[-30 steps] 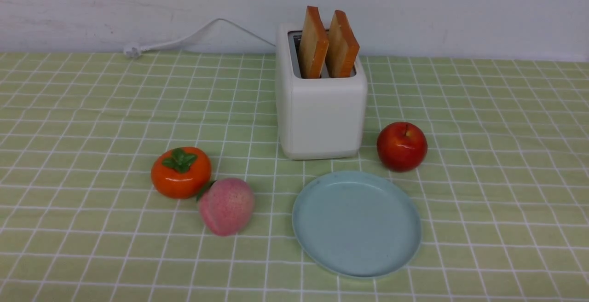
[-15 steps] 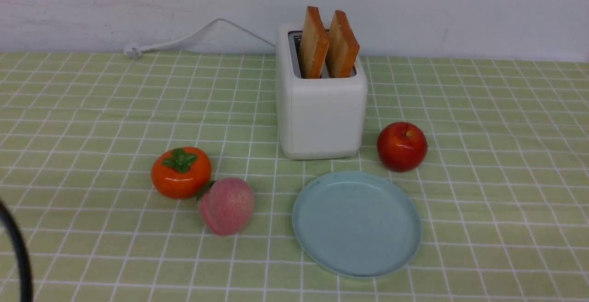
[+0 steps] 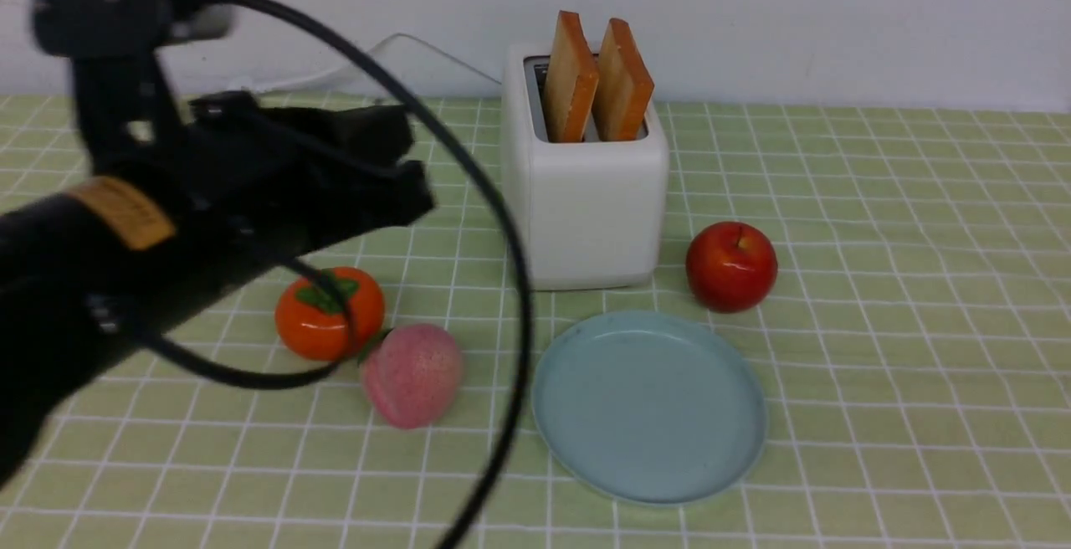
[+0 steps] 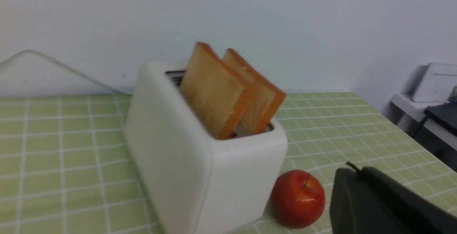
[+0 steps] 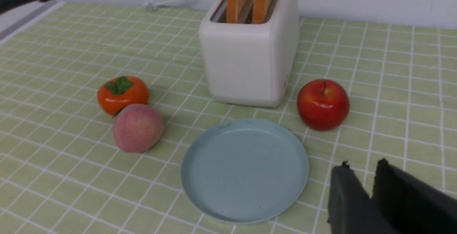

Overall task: Take toasted bread from bread machine on green coffee tablecloth place on plate.
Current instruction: 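Reach for a toast slice standing in the toaster with the left gripper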

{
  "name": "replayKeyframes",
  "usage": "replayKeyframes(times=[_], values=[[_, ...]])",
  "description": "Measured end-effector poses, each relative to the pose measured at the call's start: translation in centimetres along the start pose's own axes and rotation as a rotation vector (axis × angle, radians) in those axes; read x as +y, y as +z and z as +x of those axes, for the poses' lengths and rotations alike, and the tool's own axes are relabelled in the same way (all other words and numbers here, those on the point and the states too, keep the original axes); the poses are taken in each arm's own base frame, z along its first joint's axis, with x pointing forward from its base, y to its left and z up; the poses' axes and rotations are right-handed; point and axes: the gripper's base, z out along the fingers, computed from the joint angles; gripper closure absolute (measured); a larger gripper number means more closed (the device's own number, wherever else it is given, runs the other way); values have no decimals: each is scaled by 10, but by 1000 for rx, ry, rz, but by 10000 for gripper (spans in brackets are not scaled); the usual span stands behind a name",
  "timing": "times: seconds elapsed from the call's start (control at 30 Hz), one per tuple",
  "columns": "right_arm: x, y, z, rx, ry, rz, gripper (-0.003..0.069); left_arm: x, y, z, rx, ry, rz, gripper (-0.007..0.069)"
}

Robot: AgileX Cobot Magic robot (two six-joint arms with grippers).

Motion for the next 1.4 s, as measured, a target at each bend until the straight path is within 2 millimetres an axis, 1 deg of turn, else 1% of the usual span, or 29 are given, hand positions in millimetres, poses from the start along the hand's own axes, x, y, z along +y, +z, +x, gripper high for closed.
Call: replayKeyframes(times=[0.07,0.1,0.13,0.2,0.3,0.33,0.37,0.5,0.53,0.57,0.6,0.63,0.67,0.73,0.83,0.87,0.97,1.07,1.17,1.2,1.33,1.37,1.4], values=[[1,2,0,9,-1,-11,536,-8,20,5,-36,22,27,637],[1,2,0,9,-1,-15,536,-11,34,9,-46,26,32,631],[1,2,0,9,0,-16,536,-12,43,11,-50,28,30,624],[1,2,0,9,1,-20,536,-12,64,17,-47,30,23,587],[2,2,1,20,4,-25,536,-10,97,26,-32,33,9,483],[2,2,2,26,4,-28,536,-9,103,28,-29,33,6,449],[2,2,3,36,4,-31,536,-8,117,32,-25,34,0,394],[3,1,5,65,4,-39,533,0,150,39,-37,44,-21,242],[3,1,6,69,5,-41,533,3,158,42,-39,50,-27,212],[3,1,6,69,5,-41,533,3,159,43,-38,50,-27,212],[4,1,6,76,7,-45,533,7,172,48,-36,72,-37,172],[4,1,6,76,7,-45,533,8,173,49,-36,75,-38,169],[4,1,7,79,9,-48,533,11,181,52,-33,103,-44,154],[4,1,7,79,7,-49,533,17,196,58,-34,141,-62,146],[4,1,7,79,7,-49,533,24,205,60,-40,153,-86,145],[4,1,7,80,6,-50,533,31,212,60,-43,150,-112,145],[4,1,7,81,6,-50,533,36,219,60,-43,157,-128,152],[4,1,7,83,6,-50,533,37,225,62,-37,191,-129,169],[4,1,7,83,6,-50,533,39,230,67,-26,214,-144,215],[4,1,7,83,6,-50,533,39,229,67,-25,214,-146,218],[4,1,7,83,6,-50,533,43,229,67,-17,219,-191,319],[4,1,7,83,6,-50,533,43,229,67,-17,223,-191,323],[4,1,7,83,6,-50,533,43,229,66,-16,230,-199,354]])
